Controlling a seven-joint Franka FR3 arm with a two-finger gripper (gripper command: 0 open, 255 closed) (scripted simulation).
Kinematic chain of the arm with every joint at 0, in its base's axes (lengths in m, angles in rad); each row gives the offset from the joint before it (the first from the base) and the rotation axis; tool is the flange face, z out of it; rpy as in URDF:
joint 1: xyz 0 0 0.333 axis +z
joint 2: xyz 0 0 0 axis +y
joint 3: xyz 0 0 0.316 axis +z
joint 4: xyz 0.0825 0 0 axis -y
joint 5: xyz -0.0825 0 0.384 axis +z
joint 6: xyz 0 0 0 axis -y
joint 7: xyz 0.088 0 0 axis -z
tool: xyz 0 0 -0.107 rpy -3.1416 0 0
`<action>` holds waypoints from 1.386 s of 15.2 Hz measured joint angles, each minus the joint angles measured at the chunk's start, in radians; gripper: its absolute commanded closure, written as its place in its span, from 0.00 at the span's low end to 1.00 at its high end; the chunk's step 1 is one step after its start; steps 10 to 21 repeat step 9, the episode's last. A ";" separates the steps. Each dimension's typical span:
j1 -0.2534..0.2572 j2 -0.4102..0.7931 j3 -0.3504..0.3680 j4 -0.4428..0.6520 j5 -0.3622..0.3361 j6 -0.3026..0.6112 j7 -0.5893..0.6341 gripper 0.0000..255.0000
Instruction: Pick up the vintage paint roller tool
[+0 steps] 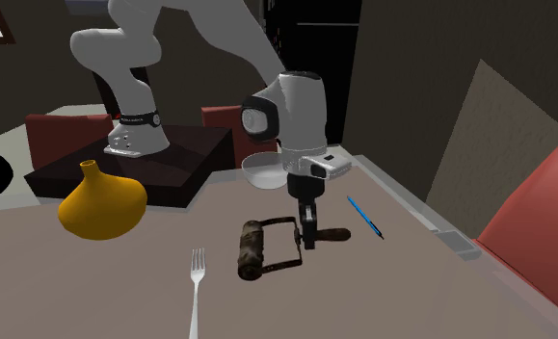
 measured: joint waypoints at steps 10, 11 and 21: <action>0.012 -0.096 -0.014 -0.037 -0.010 -0.059 0.000 1.00; 0.012 -0.096 -0.014 -0.037 -0.010 -0.059 0.000 1.00; 0.012 -0.096 -0.014 -0.037 -0.010 -0.059 0.000 1.00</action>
